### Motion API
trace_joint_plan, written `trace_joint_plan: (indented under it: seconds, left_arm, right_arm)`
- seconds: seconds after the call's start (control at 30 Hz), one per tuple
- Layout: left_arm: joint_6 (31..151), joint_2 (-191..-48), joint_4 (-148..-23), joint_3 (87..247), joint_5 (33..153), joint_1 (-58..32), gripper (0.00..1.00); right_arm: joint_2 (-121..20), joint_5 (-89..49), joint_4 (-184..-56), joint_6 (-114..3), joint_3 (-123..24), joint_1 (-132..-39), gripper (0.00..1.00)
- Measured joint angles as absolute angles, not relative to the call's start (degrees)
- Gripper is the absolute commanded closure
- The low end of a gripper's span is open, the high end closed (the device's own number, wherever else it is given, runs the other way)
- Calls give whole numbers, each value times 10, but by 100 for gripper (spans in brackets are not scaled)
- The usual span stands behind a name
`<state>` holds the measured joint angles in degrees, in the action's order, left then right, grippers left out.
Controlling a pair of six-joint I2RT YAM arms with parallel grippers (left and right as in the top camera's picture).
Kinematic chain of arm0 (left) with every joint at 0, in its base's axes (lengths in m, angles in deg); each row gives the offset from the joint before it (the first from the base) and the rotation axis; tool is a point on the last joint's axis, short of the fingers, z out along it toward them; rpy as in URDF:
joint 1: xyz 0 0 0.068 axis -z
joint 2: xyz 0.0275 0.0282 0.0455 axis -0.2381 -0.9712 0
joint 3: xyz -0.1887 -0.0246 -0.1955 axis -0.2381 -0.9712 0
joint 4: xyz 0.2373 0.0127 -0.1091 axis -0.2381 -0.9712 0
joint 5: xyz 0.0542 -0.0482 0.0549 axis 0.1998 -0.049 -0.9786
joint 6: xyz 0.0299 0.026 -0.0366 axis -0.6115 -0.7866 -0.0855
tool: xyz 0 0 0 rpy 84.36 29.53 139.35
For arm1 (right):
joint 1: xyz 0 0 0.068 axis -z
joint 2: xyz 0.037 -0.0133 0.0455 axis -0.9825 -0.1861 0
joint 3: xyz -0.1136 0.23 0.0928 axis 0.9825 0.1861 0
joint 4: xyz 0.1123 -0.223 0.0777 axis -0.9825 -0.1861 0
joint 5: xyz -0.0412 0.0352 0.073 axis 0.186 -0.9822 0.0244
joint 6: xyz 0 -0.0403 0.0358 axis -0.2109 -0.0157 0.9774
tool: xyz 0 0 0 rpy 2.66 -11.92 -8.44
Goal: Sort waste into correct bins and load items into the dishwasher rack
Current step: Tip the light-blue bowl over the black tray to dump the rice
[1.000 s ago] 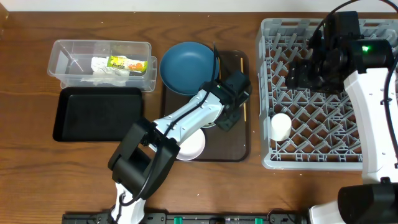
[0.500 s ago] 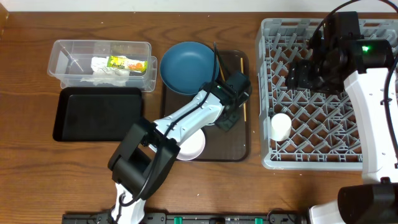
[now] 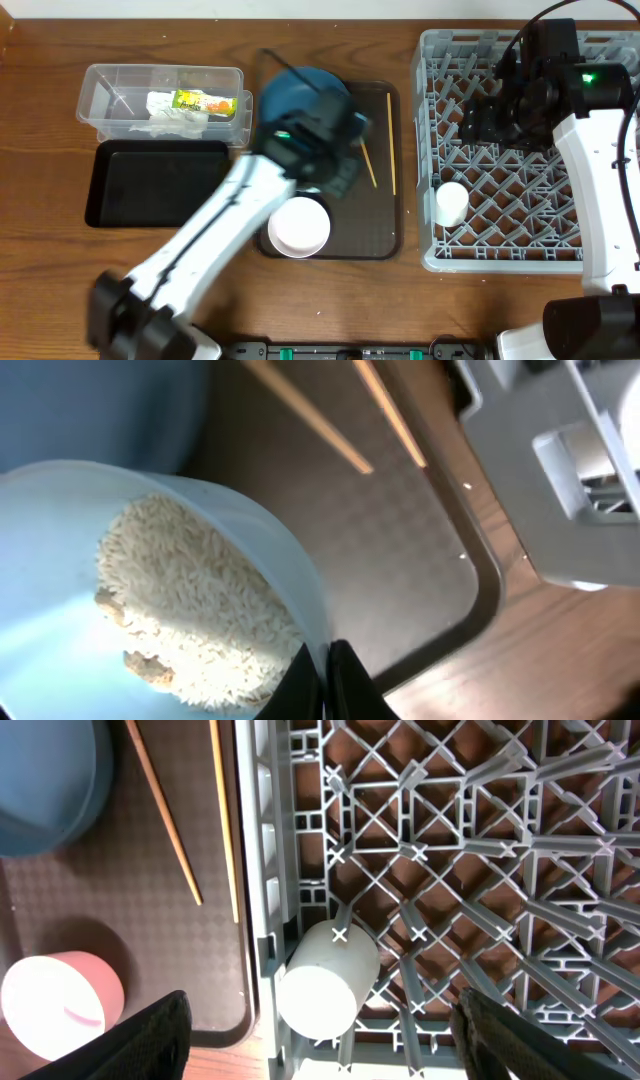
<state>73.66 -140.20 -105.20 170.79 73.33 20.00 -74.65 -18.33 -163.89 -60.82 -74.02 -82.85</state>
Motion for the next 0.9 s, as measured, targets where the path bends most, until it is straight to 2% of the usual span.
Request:
trace_joint_plan:
  seconds: [0.27,0.63,0.9]
  left_arm:
    - [750,-1368,-1135,1709,816,-5,94]
    - [635,-1378,-1129,1636,1108,-327,94]
    - [577,-1453,-1127,1614,1309,-448,94]
  right_arm:
    - [-747,-183,-1638,-609,-740,-829,18]
    - [-747,-183,-1630,-609,-740,-829,18]
    - [-747,-183,-1630,-609,-740,-829,18]
